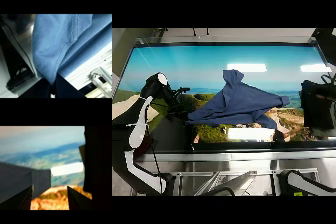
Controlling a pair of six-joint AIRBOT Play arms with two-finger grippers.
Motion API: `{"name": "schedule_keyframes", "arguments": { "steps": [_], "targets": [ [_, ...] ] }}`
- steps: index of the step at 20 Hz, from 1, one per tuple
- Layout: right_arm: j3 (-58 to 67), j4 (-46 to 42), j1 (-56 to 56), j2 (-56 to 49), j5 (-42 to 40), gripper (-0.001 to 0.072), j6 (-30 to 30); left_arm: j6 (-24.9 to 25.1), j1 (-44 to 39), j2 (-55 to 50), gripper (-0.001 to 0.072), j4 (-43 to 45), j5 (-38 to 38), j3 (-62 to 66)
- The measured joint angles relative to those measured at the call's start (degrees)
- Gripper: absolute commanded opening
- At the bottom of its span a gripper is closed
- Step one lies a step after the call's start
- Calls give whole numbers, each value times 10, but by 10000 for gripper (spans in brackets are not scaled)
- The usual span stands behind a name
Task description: Fold the shirts.
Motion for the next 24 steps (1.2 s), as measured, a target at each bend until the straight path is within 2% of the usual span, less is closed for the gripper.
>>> {"name": "schedule_keyframes", "arguments": {
  "steps": [4, 8, 13, 20, 24],
  "targets": [
    [-74, 0, -12, 49, 164, 479, 5, 9, 0, 1, 27, 3, 0, -4],
    [-158, 19, -5, 63, 225, 478, -43, 17, -1, 1, 27, 4, -5, -5],
    [-206, 26, 48, 48, 227, 479, -127, 30, -1, 1, 27, -30, -5, -5],
    [-216, 23, 94, -21, 139, 480, -151, 39, -1, 1, 27, -51, -7, -5],
    [-210, 25, 98, -32, 121, 479, -153, 39, -1, 1, 27, -53, -6, -5]
  ]
}}
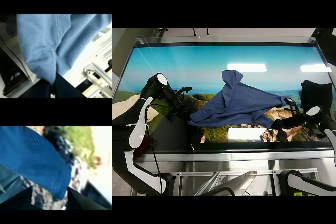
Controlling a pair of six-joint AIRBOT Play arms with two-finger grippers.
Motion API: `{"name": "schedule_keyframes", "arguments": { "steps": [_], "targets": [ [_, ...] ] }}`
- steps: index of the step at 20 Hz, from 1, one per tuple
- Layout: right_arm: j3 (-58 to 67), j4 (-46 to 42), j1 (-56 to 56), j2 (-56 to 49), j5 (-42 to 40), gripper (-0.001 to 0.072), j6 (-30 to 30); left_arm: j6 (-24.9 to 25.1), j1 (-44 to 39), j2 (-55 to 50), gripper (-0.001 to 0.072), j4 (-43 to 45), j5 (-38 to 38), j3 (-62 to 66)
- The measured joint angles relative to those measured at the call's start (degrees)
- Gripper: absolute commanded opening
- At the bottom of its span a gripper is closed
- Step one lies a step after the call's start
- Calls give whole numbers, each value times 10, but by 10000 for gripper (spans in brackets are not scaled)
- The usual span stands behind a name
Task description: Fold the shirts.
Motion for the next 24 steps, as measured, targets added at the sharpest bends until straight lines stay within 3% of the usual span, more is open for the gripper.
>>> {"name": "schedule_keyframes", "arguments": {
  "steps": [9, 13, 16, 20, 24],
  "targets": [
    [8, 12, -8, -16, 5, 473, 25, 1, 0, 0, 27, -1, 2, 0],
    [7, 62, -7, -49, 44, 16, 3, 4, 0, 0, 27, -2, 3, 0],
    [24, 128, -7, -53, 70, 15, -29, 14, 2, 3, 27, -22, 3, 0],
    [118, 255, -9, -9, 135, 15, -51, 47, 24, 57, 27, -160, 1, 0],
    [282, 381, -40, 80, 139, 16, -60, 83, 99, 166, 27, -458, -4, 0]
  ]
}}
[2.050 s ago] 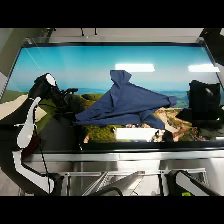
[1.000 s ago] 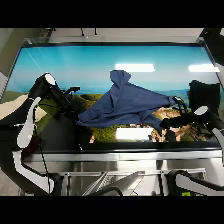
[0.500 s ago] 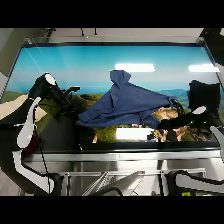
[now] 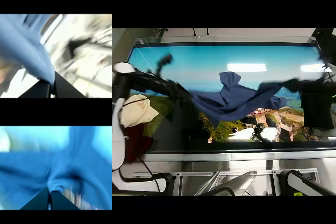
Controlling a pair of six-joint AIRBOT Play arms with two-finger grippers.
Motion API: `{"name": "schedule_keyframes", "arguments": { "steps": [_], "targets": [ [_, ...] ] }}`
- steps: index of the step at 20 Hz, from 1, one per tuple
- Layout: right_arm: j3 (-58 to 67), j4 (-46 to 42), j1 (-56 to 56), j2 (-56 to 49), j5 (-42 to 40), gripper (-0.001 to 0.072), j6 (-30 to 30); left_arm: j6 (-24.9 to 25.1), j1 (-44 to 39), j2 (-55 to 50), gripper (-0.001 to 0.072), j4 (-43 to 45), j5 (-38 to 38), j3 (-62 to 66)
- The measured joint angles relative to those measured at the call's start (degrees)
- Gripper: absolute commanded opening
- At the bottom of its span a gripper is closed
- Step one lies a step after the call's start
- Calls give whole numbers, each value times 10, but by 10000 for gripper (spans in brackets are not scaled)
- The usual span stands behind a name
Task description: Fold the shirts.
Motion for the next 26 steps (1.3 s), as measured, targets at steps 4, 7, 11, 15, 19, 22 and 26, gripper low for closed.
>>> {"name": "schedule_keyframes", "arguments": {
  "steps": [4, 7, 11, 15, 19, 22, 26],
  "targets": [
    [139, 50, -61, 105, -130, 15, -2, 18, 129, 135, 27, -335, 41, 0],
    [188, 54, -104, 182, -226, 15, -19, 9, 247, 238, 27, -415, 88, 0],
    [213, 54, -137, 247, -280, 15, -58, -9, 353, 329, 27, -427, 119, 9],
    [219, 63, -164, 254, -249, 15, -92, -28, 351, 332, 27, -309, 128, 108],
    [176, 121, -215, 207, -172, 15, -119, -56, 197, 269, 28, -66, 161, 192],
    [93, 145, -228, 155, -131, 15, -144, -69, 54, 185, 27, 122, 200, 186],
    [-40, 148, -181, 25, -123, 15, -180, -79, -53, 36, 28, 294, 265, 155]
  ]
}}
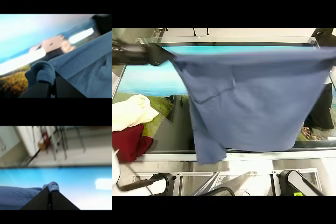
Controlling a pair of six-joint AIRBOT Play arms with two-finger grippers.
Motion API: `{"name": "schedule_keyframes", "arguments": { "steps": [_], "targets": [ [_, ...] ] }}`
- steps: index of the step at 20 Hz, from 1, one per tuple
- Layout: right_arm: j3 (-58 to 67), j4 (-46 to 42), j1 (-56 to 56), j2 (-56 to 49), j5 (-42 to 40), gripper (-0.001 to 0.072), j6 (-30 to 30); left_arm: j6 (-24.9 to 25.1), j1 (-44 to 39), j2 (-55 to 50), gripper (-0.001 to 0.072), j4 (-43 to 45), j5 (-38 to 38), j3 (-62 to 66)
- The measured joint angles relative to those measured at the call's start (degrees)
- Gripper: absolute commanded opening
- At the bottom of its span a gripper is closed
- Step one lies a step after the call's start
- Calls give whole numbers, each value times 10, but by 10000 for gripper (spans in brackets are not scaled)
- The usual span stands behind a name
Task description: Fold the shirts.
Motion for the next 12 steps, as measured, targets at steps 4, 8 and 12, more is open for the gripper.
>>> {"name": "schedule_keyframes", "arguments": {
  "steps": [4, 8, 12],
  "targets": [
    [-52, -3, 78, -169, -71, 15, -27, -3, -30, -159, 27, 64, 44, 26],
    [-25, 18, 126, -301, -144, 83, -45, -4, -40, -277, 31, 83, 69, 103],
    [15, 24, 137, -352, -162, 332, -47, -12, -32, -316, 683, 89, 73, 136]
  ]
}}
